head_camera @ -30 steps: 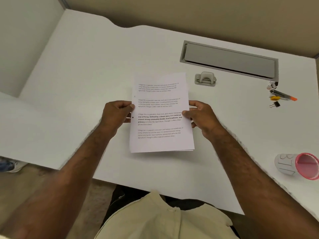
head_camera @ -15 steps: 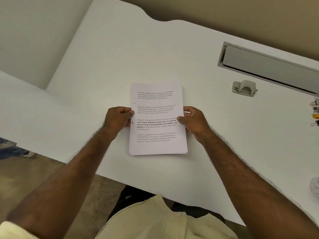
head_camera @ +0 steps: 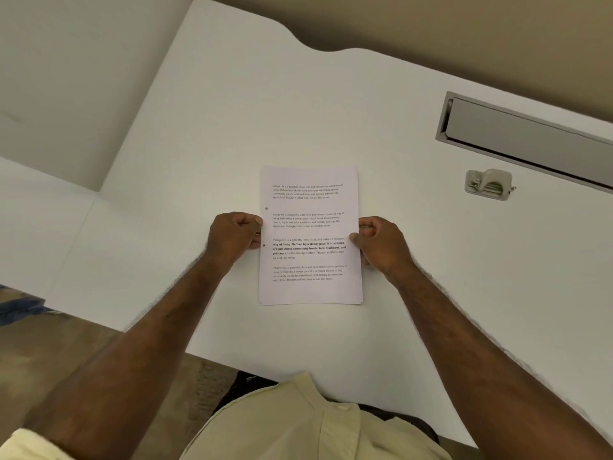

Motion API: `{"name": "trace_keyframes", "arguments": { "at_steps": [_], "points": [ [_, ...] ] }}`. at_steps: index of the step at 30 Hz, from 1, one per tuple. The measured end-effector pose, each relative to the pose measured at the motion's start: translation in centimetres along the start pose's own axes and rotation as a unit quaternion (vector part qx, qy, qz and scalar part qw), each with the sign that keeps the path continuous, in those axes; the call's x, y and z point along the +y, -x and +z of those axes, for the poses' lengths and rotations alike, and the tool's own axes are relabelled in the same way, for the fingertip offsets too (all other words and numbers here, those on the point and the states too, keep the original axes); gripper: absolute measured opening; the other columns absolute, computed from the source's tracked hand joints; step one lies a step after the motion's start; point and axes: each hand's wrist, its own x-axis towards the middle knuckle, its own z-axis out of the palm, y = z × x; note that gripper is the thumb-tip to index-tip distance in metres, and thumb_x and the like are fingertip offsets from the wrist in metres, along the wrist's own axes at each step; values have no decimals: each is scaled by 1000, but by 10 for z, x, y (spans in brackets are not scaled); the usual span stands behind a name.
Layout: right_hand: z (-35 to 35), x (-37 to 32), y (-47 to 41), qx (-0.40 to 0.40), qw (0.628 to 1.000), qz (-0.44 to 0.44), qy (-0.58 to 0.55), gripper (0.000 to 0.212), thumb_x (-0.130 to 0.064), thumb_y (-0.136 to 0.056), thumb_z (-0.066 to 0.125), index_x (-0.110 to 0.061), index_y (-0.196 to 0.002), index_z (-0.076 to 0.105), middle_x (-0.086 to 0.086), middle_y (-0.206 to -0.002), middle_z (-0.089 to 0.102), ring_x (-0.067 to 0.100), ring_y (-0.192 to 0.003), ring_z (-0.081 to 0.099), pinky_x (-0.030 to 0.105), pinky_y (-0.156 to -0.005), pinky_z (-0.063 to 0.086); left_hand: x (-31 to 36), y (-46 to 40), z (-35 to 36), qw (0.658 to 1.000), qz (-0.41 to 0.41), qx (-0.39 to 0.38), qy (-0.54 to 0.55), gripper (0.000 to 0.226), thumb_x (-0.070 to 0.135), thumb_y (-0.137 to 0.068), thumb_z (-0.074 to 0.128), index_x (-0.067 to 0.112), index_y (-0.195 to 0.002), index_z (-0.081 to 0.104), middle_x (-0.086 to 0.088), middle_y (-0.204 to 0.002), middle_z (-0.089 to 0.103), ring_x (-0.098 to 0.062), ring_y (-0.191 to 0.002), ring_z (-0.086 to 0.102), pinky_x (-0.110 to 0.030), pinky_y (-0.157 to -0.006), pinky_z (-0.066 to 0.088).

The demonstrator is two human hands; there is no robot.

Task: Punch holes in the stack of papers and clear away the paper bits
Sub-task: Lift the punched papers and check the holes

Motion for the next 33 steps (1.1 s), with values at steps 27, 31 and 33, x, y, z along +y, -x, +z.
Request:
{"name": "trace_keyframes", "arguments": {
  "at_steps": [27,31,33],
  "points": [
    [5,62,62,27,996,66,-47,24,-24,-96,72,-24,-120,74,-7,-103,77,20,-100,74,50,-98,61,-89,114,7,939,100,-17,-327,83,28,-78,96,9,-148,56,-10,-127,62,-25,-111,64,-40,-101,56],
    [6,64,64,22,996,67,-57,23,-22,-96,72,-25,-119,73,-4,-102,78,21,-102,74,51,-99,61,-93,113,8,930,118,-12,-347,76,25,-81,93,6,-146,58,-12,-129,63,-27,-112,66,-37,-99,54],
    [6,64,64,18,996,66,-58,24,-22,-96,71,-25,-120,73,-2,-103,79,22,-104,74,51,-99,60,-93,112,7,927,124,-10,-352,73,25,-83,93,5,-144,60,-12,-128,65,-26,-111,66,-35,-98,54]
  ]
}}
